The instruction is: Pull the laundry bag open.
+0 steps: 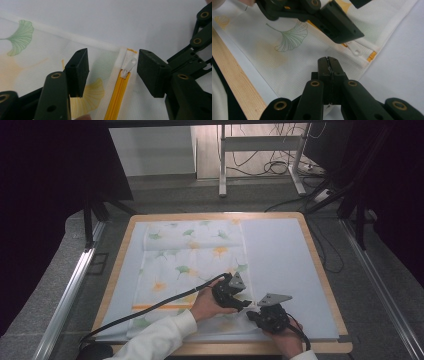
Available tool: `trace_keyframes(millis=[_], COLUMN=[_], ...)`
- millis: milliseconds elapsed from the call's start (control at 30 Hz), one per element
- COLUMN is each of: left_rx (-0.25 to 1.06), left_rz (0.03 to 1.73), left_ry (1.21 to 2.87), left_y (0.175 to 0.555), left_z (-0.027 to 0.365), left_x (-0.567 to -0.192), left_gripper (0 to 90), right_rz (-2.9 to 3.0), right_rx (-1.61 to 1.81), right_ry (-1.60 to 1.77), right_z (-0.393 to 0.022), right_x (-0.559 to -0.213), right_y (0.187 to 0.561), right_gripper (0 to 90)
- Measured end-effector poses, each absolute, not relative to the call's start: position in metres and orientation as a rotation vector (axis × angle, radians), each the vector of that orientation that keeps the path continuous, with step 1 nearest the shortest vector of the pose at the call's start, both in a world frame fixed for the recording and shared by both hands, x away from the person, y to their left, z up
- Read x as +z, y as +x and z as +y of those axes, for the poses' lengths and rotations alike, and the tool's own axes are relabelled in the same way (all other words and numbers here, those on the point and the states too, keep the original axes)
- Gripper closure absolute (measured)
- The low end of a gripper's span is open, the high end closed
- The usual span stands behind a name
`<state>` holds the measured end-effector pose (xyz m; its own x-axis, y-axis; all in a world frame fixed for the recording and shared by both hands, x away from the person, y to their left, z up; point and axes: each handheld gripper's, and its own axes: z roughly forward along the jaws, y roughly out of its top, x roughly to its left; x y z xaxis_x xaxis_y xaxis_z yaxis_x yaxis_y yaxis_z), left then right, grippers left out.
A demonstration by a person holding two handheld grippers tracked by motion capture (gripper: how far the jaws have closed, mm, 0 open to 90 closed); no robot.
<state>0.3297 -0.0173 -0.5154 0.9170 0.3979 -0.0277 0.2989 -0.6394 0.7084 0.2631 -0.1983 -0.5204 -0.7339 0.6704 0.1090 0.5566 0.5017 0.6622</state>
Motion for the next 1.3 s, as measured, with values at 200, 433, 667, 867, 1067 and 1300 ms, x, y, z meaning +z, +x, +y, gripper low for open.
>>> trace_keyframes(millis=[200,433,667,867,1067,1300], left_rx=[0.159,0.147,0.102,0.100,0.108,0.141], left_rz=[0.485,0.480,0.491,0.493,0.479,0.447], left_ry=[2.320,2.328,2.320,2.319,2.325,2.340], left_y=[0.329,0.331,0.333,0.332,0.329,0.327], left_z=[-0.024,-0.030,-0.029,-0.029,-0.029,-0.029], left_x=[-0.521,-0.524,-0.524,-0.523,-0.523,-0.522], left_gripper=[43.0,49.7,68.1,80.4,83.9,84.3], right_rz=[2.580,2.583,2.585,2.584,2.586,2.589], right_rx=[1.044,1.040,1.039,1.036,1.033,1.030], right_ry=[1.065,1.062,1.059,1.054,1.053,1.051], right_z=[-0.198,-0.198,-0.198,-0.198,-0.198,-0.197], right_x=[-0.520,-0.521,-0.521,-0.521,-0.521,-0.522], right_y=[0.263,0.263,0.263,0.263,0.263,0.263], right_gripper=[88.8,88.7,88.7,88.7,88.6,88.5])
